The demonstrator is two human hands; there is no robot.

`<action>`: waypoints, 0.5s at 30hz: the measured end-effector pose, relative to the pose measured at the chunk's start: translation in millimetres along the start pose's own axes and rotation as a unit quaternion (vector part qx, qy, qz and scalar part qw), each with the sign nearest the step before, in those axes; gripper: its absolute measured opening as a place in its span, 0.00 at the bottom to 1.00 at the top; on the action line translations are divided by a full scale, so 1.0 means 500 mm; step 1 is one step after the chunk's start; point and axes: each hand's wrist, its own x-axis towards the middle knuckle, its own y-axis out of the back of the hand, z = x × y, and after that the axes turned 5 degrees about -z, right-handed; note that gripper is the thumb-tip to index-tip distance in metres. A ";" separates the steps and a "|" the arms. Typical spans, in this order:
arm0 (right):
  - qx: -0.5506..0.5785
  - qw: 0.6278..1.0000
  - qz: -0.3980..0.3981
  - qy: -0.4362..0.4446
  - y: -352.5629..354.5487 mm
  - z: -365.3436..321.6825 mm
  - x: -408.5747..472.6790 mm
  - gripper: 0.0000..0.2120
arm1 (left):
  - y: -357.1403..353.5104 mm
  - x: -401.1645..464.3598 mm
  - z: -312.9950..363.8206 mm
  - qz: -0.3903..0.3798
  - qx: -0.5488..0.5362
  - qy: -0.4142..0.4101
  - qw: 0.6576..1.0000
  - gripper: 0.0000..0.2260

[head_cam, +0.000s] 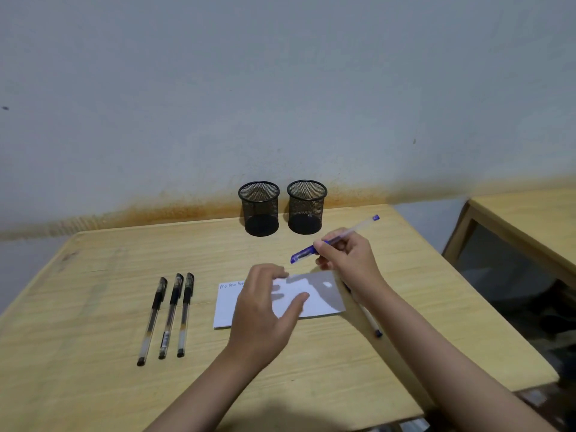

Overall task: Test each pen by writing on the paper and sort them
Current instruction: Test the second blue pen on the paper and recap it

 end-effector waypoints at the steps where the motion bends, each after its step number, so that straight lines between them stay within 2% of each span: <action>1: 0.012 1.000 0.008 0.001 0.000 0.003 -0.014 0.04 | 0.003 0.006 0.004 0.009 -0.003 0.008 1.000 0.15; 5: 0.032 0.999 0.025 0.012 -0.008 0.007 -0.059 0.02 | 0.004 0.029 0.021 -0.003 -0.035 0.004 0.999 0.16; 9: 0.017 0.999 0.026 0.037 -0.016 0.001 -0.085 0.03 | 0.005 0.042 0.028 0.000 -0.068 -0.002 0.998 0.11; 15: 0.003 0.991 0.068 0.119 -0.040 -0.004 -0.104 0.06 | 0.040 0.077 0.014 -0.014 -0.068 -0.070 0.995 0.07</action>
